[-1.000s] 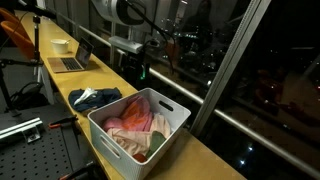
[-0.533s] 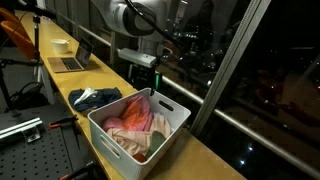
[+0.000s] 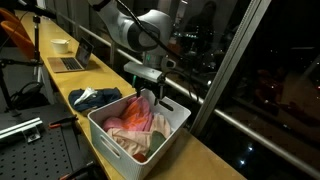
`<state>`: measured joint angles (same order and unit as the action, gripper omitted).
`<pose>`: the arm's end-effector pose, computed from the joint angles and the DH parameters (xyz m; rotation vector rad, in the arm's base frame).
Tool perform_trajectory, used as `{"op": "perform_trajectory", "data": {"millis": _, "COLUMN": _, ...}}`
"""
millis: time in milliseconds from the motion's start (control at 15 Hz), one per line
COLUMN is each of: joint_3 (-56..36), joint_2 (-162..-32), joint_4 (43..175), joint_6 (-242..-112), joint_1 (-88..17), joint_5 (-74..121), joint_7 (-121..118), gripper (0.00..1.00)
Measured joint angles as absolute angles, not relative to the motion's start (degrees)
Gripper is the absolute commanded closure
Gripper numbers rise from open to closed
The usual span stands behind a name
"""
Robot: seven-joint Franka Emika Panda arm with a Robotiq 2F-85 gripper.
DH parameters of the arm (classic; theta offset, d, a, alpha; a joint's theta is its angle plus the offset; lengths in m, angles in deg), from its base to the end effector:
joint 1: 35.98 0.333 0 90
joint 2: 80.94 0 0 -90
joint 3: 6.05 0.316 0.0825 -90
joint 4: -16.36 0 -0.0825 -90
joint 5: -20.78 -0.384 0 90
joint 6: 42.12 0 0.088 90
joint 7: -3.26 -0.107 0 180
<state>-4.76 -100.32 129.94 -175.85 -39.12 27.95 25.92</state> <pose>0.6090 -0.0222 0.2967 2.9807 0.6788 -0.0065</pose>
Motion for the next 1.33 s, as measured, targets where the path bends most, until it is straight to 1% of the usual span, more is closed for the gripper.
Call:
{"op": "perform_trajectory", "data": {"millis": 1267, "joint_3": -4.0, "joint_2": -124.7, "joint_4": 115.9, "joint_6": -178.5, "joint_1": -40.6, "joint_5": 28.0, "joint_7": 28.6, "gripper": 0.00}}
{"op": "perform_trajectory", "data": {"millis": 1333, "joint_3": -4.0, "joint_2": -125.5, "joint_4": 115.5, "joint_6": -178.5, "joint_1": -41.0, "joint_5": 28.0, "joint_7": 28.6, "gripper": 0.25}}
